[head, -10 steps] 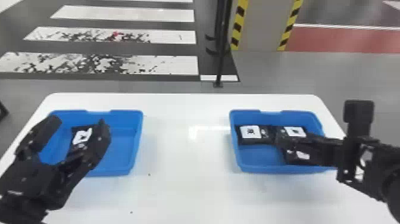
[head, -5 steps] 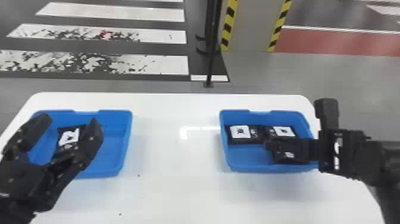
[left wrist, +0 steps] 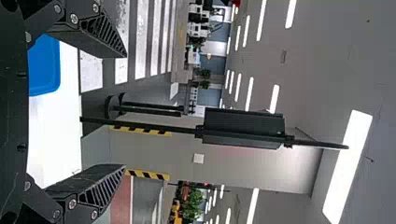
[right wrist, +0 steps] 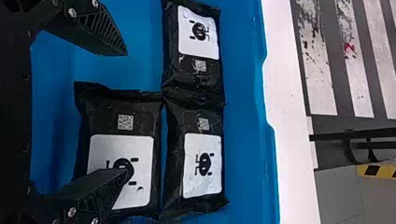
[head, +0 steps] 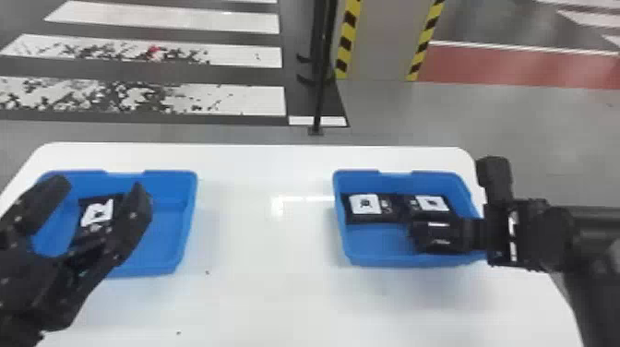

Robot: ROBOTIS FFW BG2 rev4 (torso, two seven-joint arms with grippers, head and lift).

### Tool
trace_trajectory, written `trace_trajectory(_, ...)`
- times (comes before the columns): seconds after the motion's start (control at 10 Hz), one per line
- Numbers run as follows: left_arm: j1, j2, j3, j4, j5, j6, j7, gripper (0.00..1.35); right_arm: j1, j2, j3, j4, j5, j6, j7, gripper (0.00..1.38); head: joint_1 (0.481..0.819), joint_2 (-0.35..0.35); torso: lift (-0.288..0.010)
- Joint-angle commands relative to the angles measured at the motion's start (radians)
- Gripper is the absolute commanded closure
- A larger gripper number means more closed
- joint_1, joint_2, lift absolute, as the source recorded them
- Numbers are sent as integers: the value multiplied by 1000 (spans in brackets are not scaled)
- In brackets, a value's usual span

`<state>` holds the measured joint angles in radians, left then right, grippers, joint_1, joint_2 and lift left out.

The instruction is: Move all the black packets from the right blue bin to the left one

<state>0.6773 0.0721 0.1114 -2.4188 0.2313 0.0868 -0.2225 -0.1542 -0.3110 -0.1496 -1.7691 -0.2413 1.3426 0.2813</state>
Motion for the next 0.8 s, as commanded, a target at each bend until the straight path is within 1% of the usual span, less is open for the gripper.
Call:
trace_trajectory(0.0,0,0,0,0,0,-3,0,208,-3,-3,-2,-16,22,44,-8,144,695,-137,-140)
trace_trajectory(0.2,-2,0,-2,5,0,-6,0,208,-10,-5,-2,-7,44,47,-17,144,695,-149,-140)
trace_trajectory(0.4,-2,0,-2,10,0,-11,-1,208,-32,-8,-2,47,44,7,-17,144,695,-163,-140)
trace_trajectory(0.7,-2,-2,-2,20,2,-28,-5,208,-47,-8,-8,111,44,-5,-30,145,695,-172,-140)
